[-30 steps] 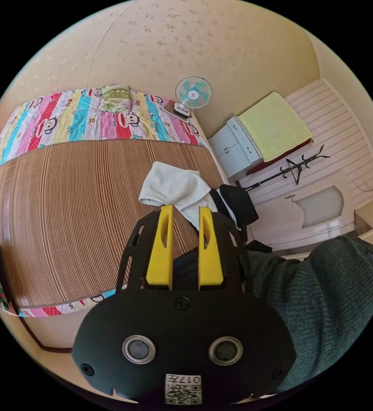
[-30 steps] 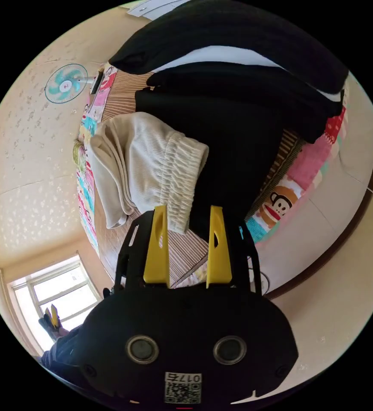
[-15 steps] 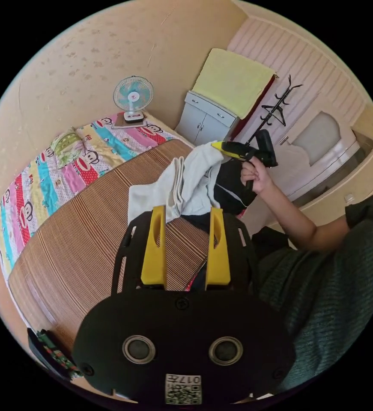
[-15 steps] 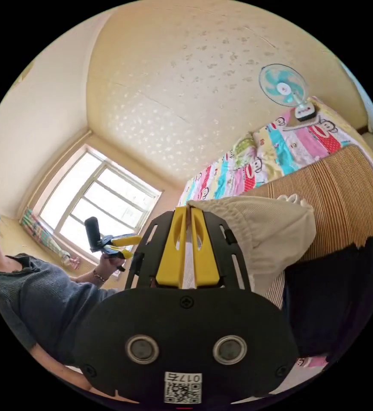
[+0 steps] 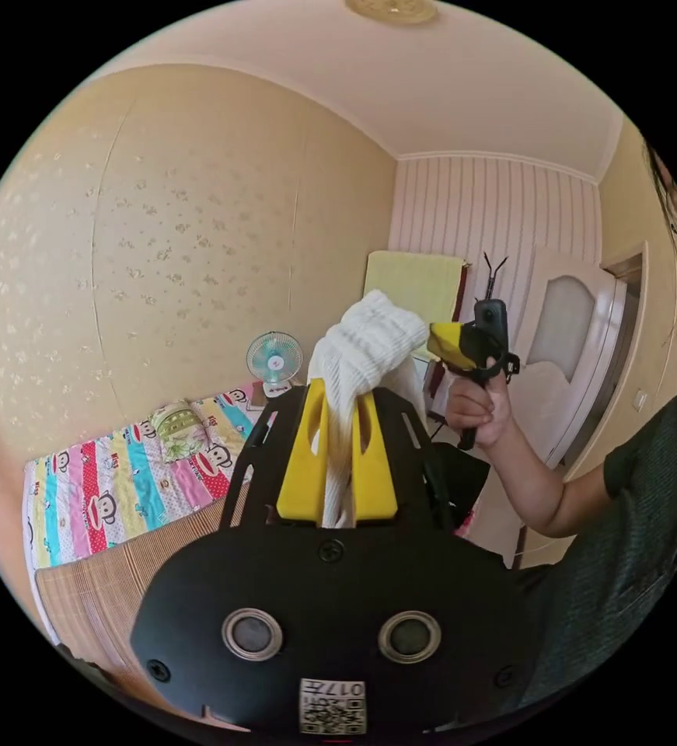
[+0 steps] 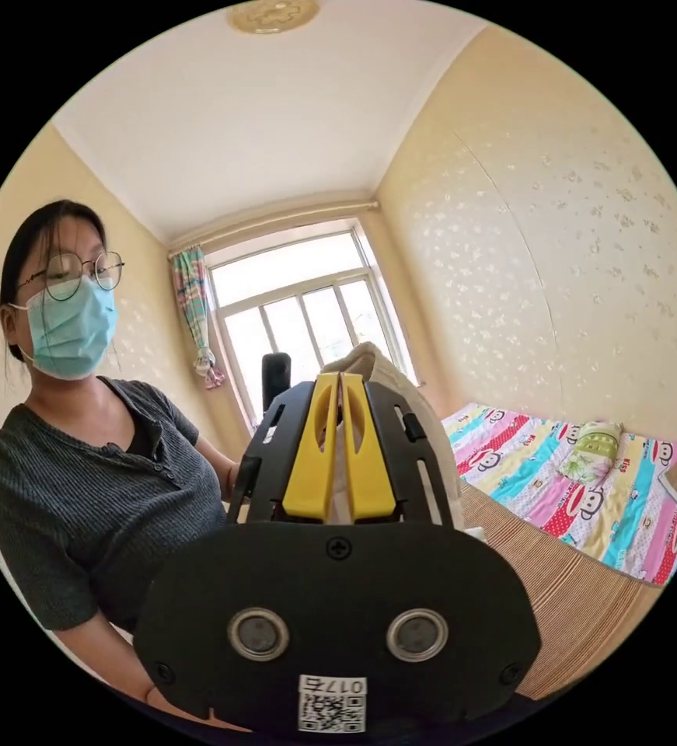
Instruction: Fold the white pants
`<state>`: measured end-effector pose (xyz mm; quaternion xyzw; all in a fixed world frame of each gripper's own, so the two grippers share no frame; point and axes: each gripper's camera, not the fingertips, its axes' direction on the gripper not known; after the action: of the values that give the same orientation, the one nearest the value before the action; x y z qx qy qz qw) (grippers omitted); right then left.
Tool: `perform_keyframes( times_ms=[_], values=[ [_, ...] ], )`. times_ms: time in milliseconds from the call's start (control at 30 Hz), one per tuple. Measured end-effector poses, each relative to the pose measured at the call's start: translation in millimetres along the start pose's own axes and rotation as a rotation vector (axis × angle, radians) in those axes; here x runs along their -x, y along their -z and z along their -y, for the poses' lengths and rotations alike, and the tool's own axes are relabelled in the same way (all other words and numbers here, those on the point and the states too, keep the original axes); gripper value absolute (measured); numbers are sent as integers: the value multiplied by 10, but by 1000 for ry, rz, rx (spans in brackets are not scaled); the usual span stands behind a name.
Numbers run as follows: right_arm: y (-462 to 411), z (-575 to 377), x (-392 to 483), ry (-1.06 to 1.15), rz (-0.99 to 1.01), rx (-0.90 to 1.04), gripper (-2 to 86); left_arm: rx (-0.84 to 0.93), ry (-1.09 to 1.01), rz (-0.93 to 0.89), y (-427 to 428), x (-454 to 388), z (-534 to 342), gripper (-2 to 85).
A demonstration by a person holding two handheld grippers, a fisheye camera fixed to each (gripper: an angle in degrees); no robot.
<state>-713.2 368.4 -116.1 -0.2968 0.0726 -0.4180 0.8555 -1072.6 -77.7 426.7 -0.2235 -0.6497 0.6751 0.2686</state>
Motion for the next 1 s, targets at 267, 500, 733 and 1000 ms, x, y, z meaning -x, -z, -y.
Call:
perform_keyframes(
  times_ms=[267,500,733,1000],
  values=[
    [-266,-1229,1168,-26,-299,25,119,-256,169,22,1327,137,679,43],
    [-2009,-1443,2207,286,-649,119,138,-406,210,57,2289,59,879,43],
    [-2324,-880,2531,256,-916,-93,36,-390,213,40,3646,727,948,45],
    [-1955,192,2817,163,-674,-273,28,-287,85,-339,5038,1699,1289,49]
  ],
)
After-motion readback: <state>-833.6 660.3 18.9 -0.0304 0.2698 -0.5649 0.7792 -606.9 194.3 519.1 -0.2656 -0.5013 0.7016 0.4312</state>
